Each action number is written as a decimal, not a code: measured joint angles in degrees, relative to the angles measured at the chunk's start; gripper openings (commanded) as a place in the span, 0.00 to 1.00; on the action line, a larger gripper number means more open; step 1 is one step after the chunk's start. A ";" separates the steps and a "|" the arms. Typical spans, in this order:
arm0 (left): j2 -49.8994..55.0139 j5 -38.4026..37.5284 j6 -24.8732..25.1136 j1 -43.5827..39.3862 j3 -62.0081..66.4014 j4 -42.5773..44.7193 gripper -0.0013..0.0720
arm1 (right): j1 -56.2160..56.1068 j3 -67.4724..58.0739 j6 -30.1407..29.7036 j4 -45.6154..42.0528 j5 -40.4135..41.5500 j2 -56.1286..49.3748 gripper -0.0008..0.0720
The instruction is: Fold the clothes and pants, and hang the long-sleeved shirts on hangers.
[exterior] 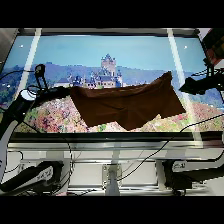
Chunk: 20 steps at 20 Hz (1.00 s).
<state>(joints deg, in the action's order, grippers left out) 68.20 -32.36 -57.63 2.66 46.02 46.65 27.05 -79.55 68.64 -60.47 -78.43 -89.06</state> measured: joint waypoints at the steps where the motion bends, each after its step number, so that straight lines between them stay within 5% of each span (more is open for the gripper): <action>1: -0.02 0.09 0.00 0.00 0.00 0.00 0.04 | 0.13 1.66 -1.42 2.03 -1.70 0.72 0.26; 7: -0.09 0.22 0.00 0.00 -0.02 0.00 0.04 | 0.37 24.41 -7.63 11.67 -0.81 12.55 0.29; 8: -0.09 0.22 0.00 0.00 -0.02 0.02 0.04 | 0.37 29.09 -8.04 13.05 0.94 14.97 0.37; 9: -0.09 0.22 0.00 0.00 -0.02 0.00 0.04 | 0.37 33.00 -8.31 14.19 2.97 16.79 0.66; 10: -0.09 0.22 0.00 0.00 -0.02 0.02 0.04 | 0.37 36.76 -8.55 15.45 5.14 18.32 0.73; 20: -0.09 0.22 0.00 0.00 -0.04 0.00 0.04 | 0.37 49.57 -3.87 21.16 18.71 16.46 0.61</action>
<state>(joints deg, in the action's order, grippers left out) 68.12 -32.14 -57.63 2.66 45.98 46.65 27.42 -29.98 64.77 -39.31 -59.72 -72.60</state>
